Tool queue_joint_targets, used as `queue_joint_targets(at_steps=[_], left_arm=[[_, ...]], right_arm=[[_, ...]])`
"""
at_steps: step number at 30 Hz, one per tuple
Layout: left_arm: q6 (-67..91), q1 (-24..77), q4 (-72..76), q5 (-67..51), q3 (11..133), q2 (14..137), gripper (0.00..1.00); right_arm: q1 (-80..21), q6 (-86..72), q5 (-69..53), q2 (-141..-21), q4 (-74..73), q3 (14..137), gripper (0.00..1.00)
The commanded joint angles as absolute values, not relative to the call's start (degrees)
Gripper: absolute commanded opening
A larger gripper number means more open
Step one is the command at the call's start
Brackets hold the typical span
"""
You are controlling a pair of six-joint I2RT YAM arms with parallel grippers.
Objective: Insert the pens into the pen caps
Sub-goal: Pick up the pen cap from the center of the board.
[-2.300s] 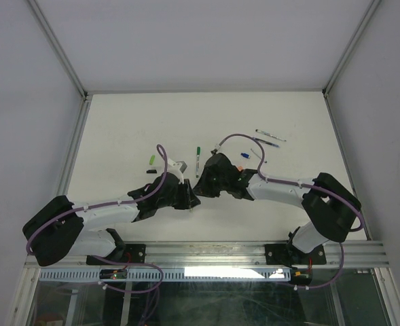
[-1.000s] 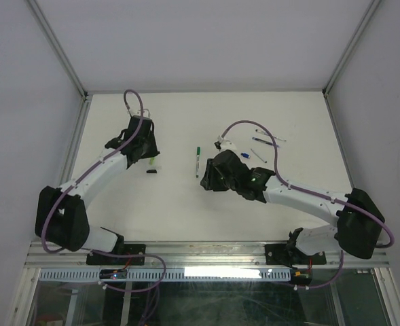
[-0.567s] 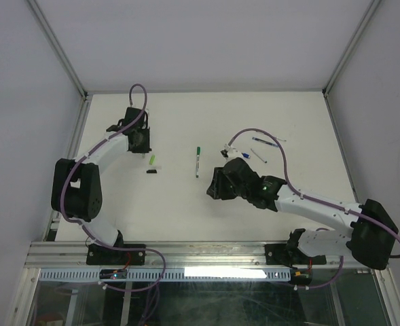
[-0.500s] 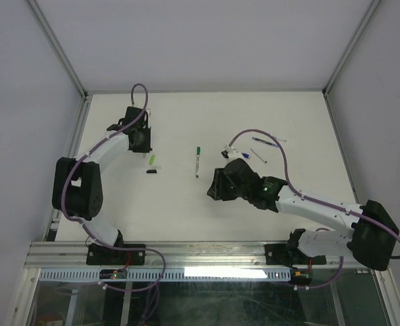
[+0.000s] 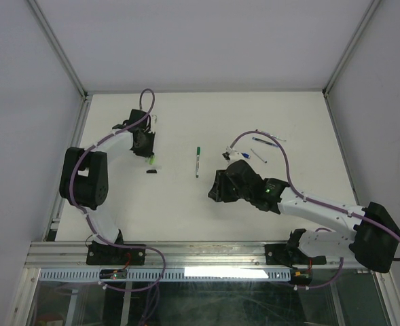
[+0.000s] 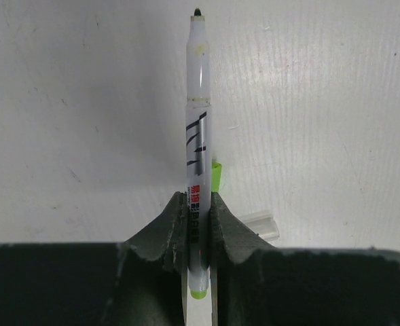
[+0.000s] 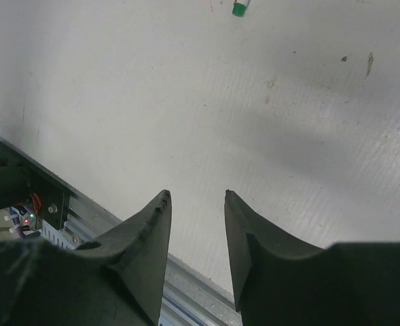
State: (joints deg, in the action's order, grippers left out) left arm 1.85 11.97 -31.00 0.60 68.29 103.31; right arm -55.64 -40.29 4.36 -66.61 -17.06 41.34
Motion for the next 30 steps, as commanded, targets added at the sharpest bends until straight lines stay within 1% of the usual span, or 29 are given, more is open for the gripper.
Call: queue_joint_targets(at_steps=[1, 12, 24, 27, 30], left_arm=[[-0.1, 11.4, -29.5, -1.3, 70.8, 103.6, 0.11], [-0.2, 11.4, -29.5, -4.9, 71.2, 105.5, 0.12], [-0.6, 12.1, -30.5, -4.4, 71.1, 107.6, 0.12], [-1.0, 13.8, -31.0, -2.8, 71.2, 108.1, 0.11], [-1.4, 16.1, -31.5, -1.0, 71.1, 109.0, 0.06]], right_arm=[[-55.5, -39.5, 3.4, -65.7, -14.2, 41.6, 0.40], [-55.4, -39.8, 3.2, -65.9, -13.9, 41.3, 0.40], [-55.4, -39.6, 3.0, -65.7, -14.4, 41.6, 0.40], [-55.4, -39.6, 3.2, -65.2, -14.7, 41.5, 0.40], [-55.4, -39.7, 3.3, -64.7, -15.0, 41.5, 0.40]])
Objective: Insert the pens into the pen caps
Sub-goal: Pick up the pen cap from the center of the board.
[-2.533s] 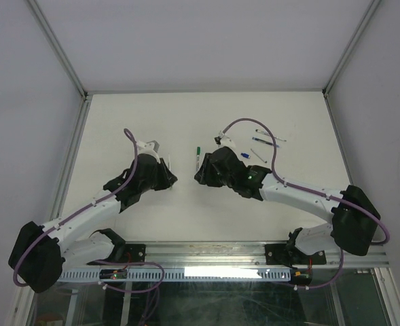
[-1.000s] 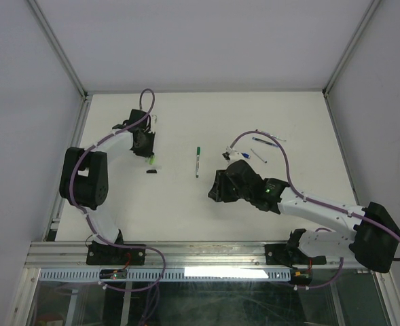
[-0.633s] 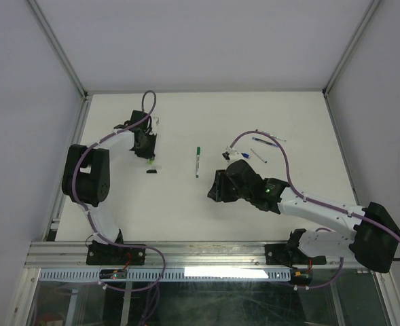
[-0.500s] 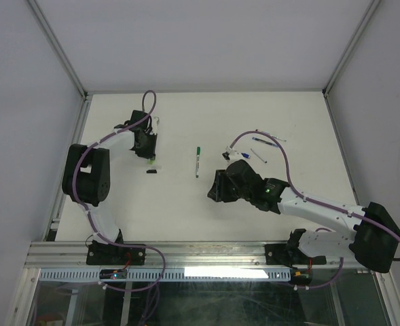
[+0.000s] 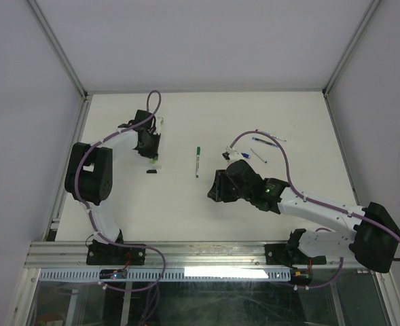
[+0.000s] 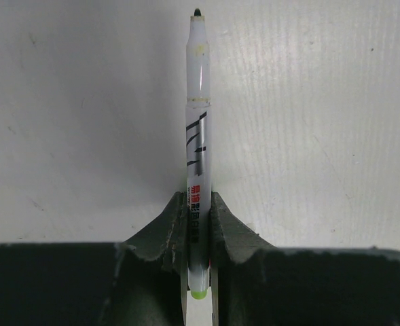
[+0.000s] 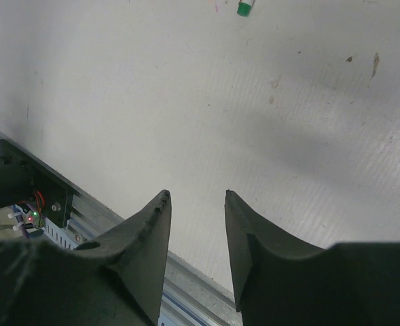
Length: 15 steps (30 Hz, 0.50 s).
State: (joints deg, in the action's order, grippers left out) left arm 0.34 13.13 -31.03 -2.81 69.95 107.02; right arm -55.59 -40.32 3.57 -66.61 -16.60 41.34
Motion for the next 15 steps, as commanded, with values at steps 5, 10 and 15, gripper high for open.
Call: queue_joint_targets(at_steps=[5, 10, 15], left_arm=[[-0.7, 18.3, -32.5, -0.4, 71.9, 110.0, 0.00], [0.6, 19.6, -32.1, -4.2, 72.8, 106.0, 0.00], [2.3, 22.8, -32.1, -7.9, 73.3, 102.5, 0.00]], right_arm=[[-55.3, -39.8, 3.6, -63.7, -15.4, 41.3, 0.40], [-55.3, -40.1, 4.7, -62.0, -16.7, 40.9, 0.40], [-55.3, -40.6, 6.0, -59.9, -17.6, 40.0, 0.40]])
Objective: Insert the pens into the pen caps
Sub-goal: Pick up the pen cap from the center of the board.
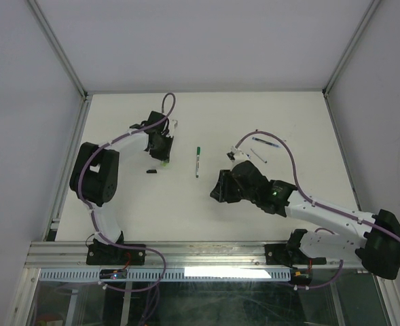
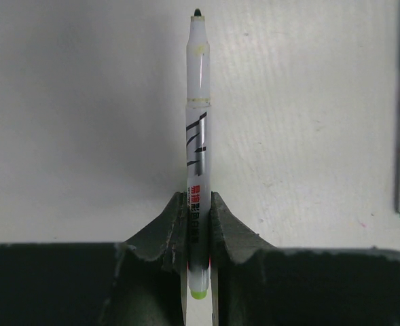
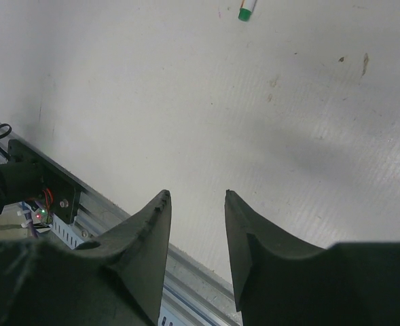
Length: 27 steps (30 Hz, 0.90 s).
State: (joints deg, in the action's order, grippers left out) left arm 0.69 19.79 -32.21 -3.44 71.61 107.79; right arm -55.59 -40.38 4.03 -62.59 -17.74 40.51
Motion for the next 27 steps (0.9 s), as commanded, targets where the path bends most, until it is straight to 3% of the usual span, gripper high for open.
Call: queue_joint_targets(at_steps=[1, 6, 14, 27], left_arm=[[2.8, 23.8, -32.0, -8.4, 73.2, 101.9, 0.00], [6.9, 29.5, -30.8, -9.2, 70.4, 98.7, 0.00], [18.4, 34.7, -19.7, -14.8, 56.2, 87.5, 0.00], [27.9, 37.9, -7.5, -22.7, 41.9, 72.4, 0.00]], right_arm=[[-55.3, -40.8, 6.2, -59.6, -17.7, 39.8, 0.40], [-55.2, -41.6, 6.8, -58.6, -18.3, 38.6, 0.40], [-54.9, -44.8, 10.9, -55.2, -17.8, 35.3, 0.41], [-54.9, -29.7, 9.6, -41.7, 11.5, 21.5, 0.56]])
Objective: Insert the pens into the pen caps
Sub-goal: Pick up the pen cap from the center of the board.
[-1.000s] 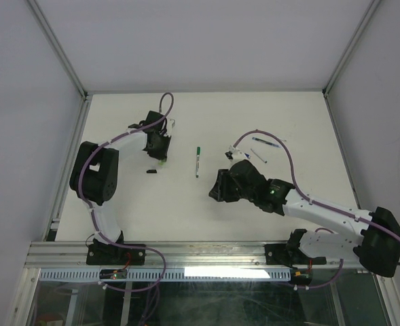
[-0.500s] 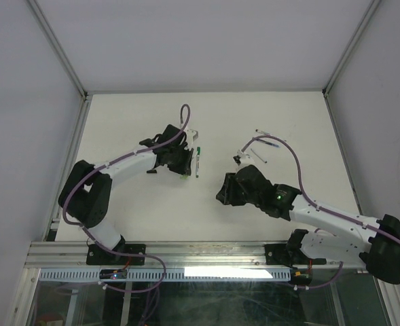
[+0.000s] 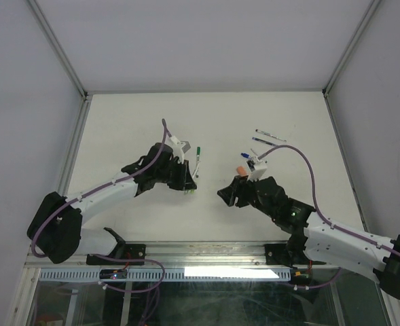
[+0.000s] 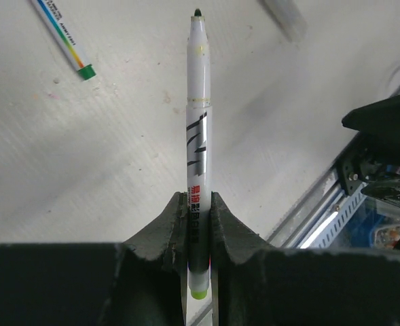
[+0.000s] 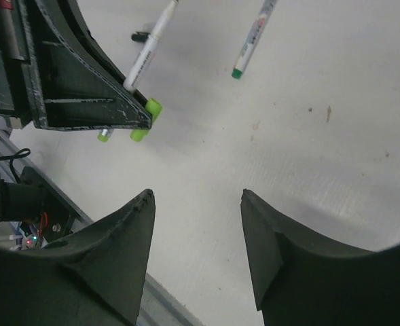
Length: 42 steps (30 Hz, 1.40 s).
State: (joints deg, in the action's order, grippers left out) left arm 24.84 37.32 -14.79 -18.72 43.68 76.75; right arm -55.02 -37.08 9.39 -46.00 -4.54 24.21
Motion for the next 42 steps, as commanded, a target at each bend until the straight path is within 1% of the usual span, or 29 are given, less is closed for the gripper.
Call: queue_joint_targets(at_steps=[1, 5, 9, 12, 13, 17, 21, 23, 25, 31, 42], left_arm=[[28.0, 37.9, -6.8, -23.2, 41.3, 71.5, 0.00], [29.0, 37.9, -3.5, -26.7, 40.1, 69.1, 0.00], [29.2, 37.9, -1.7, -29.4, 39.9, 67.4, 0.00], [28.6, 38.0, -1.6, -30.5, 40.1, 65.9, 0.00], [28.4, 38.0, -1.3, -31.2, 40.0, 65.5, 0.00], [28.7, 38.0, 0.2, -34.1, 39.7, 64.5, 0.00], [29.8, 38.0, 1.1, -34.8, 39.3, 63.7, 0.00], [30.1, 37.9, 1.5, -34.7, 39.2, 63.5, 0.00], [30.5, 37.9, 1.8, -34.7, 39.0, 63.5, 0.00], [31.5, 37.9, 2.6, -33.9, 38.6, 63.5, 0.00], [32.4, 38.0, 3.7, -34.1, 38.8, 64.1, 0.00]], right_arm=[[-54.9, -29.0, 9.2, -40.7, 13.6, 20.8, 0.57], [-54.9, -20.2, 4.0, -38.2, 22.0, 18.2, 0.58], [-54.9, -4.6, -6.6, -37.0, 30.0, 14.7, 0.59], [-55.0, 7.4, -14.4, -36.8, 35.6, 12.2, 0.64], [-55.0, 11.6, -17.2, -37.0, 36.5, 12.0, 0.65], [-55.0, 24.5, -20.6, -39.6, 35.8, 13.1, 0.70], [-55.1, 30.2, -20.1, -43.8, 38.8, 14.3, 0.72], [-55.6, 30.9, -18.7, -46.2, 41.1, 14.9, 0.81], [-56.2, 31.2, -16.3, -48.6, 43.1, 15.6, 0.84], [-58.6, 31.7, -10.8, -53.4, 48.1, 17.0, 0.84], [-61.5, 32.2, -5.4, -60.5, 51.3, 19.3, 0.75]])
